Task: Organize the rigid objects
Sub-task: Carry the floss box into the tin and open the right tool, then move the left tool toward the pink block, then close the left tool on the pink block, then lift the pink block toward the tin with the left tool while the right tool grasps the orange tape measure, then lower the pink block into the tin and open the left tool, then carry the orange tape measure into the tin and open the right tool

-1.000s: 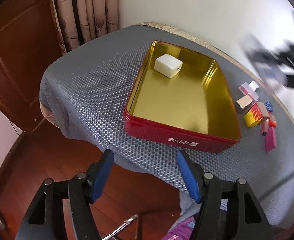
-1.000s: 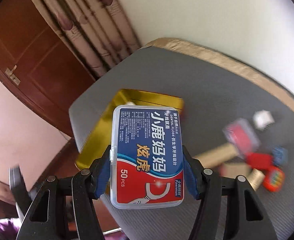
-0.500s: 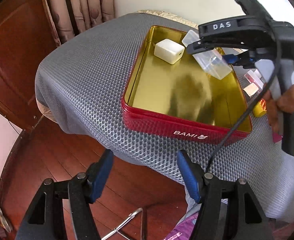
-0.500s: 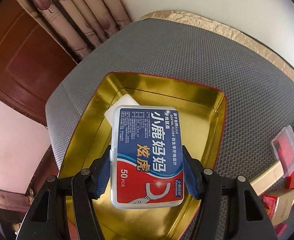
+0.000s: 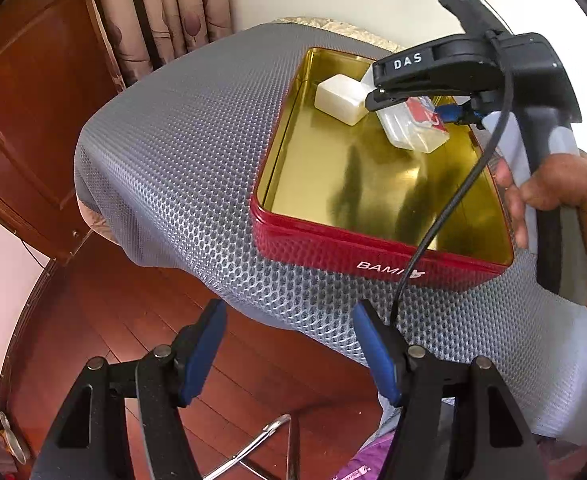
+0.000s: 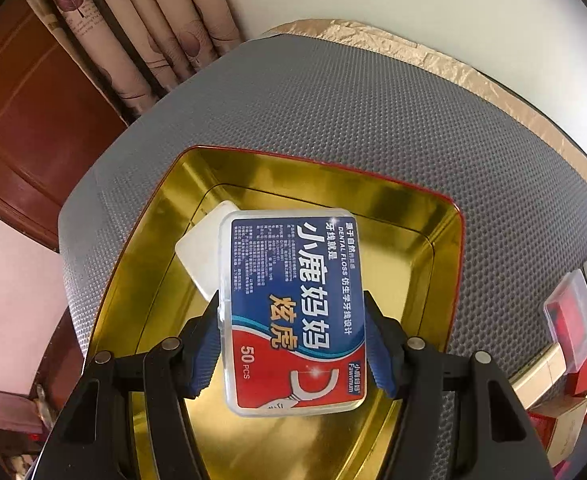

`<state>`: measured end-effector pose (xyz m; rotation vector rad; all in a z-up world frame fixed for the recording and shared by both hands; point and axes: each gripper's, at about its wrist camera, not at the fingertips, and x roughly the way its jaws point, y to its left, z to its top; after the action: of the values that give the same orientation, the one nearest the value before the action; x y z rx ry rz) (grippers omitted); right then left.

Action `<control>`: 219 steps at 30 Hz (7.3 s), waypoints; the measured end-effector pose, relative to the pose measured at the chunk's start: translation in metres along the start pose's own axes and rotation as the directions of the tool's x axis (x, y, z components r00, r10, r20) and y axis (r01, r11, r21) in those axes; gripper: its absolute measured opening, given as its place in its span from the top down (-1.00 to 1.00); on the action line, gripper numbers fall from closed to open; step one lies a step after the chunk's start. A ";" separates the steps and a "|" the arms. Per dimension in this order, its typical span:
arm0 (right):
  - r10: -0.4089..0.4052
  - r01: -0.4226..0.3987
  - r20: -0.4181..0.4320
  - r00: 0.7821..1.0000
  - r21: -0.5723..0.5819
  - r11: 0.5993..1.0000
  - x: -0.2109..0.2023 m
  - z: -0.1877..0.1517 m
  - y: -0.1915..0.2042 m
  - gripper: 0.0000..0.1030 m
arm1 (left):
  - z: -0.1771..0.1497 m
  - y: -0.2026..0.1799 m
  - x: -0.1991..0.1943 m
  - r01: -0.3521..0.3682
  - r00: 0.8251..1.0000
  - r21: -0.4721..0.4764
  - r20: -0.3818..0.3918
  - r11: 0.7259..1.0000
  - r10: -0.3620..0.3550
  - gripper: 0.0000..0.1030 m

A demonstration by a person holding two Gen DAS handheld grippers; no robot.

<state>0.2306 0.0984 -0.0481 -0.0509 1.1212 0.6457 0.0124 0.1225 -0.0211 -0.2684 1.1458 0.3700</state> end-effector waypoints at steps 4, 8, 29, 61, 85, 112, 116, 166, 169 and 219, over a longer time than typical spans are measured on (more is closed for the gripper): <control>-0.026 0.026 0.044 0.999 0.007 1.000 -0.005 0.003 0.000 -0.41 | 0.000 0.001 0.003 -0.001 1.000 0.007 -0.006 1.000 0.001 -0.31; -0.005 0.001 0.127 0.992 0.036 0.999 -0.027 0.006 -0.004 -0.62 | -0.001 0.002 0.004 -0.005 1.000 0.012 -0.002 1.000 0.005 -0.31; -0.321 0.199 0.298 0.899 0.376 0.905 -0.194 -0.255 -0.191 -0.95 | -0.022 -0.040 -0.029 0.039 0.992 0.227 0.109 0.973 -0.065 -0.31; -0.319 0.146 0.299 0.900 0.481 0.864 -0.201 -0.333 -0.282 -0.95 | 0.002 -0.293 0.028 0.403 0.915 0.408 -0.202 0.819 -0.349 -0.30; -0.280 0.115 0.291 0.915 0.479 0.870 -0.194 -0.329 -0.284 -0.98 | 0.025 -0.303 0.054 0.413 0.911 0.348 -0.174 0.842 -0.374 0.72; -0.214 0.104 0.256 0.943 0.383 0.918 -0.119 -0.158 -0.279 -0.91 | -0.021 -0.221 0.023 0.438 0.898 0.326 -0.118 0.838 -0.423 0.71; -0.239 0.143 0.228 0.944 0.372 0.917 -0.106 -0.147 -0.275 -0.73 | -0.021 -0.219 0.022 0.443 0.896 0.324 -0.119 0.836 -0.428 0.72; -0.350 0.240 0.241 0.905 0.392 0.888 -0.137 -0.223 -0.262 0.15 | 0.096 -0.069 0.068 0.018 0.995 0.346 0.085 0.938 -0.050 0.68; -0.351 0.241 0.240 0.905 0.391 0.888 -0.136 -0.223 -0.261 0.15 | 0.100 -0.070 0.070 0.000 0.996 0.357 0.085 0.934 -0.033 0.55; 0.059 -0.053 0.079 0.995 -0.079 0.995 -0.067 -0.070 0.035 0.15 | -0.039 -0.008 -0.042 -0.127 0.949 -0.038 0.287 0.991 0.132 0.02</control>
<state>0.1369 0.0718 -0.0131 -0.0589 1.0220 0.7353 -0.0318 0.0935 0.0022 -0.1492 0.8731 0.5192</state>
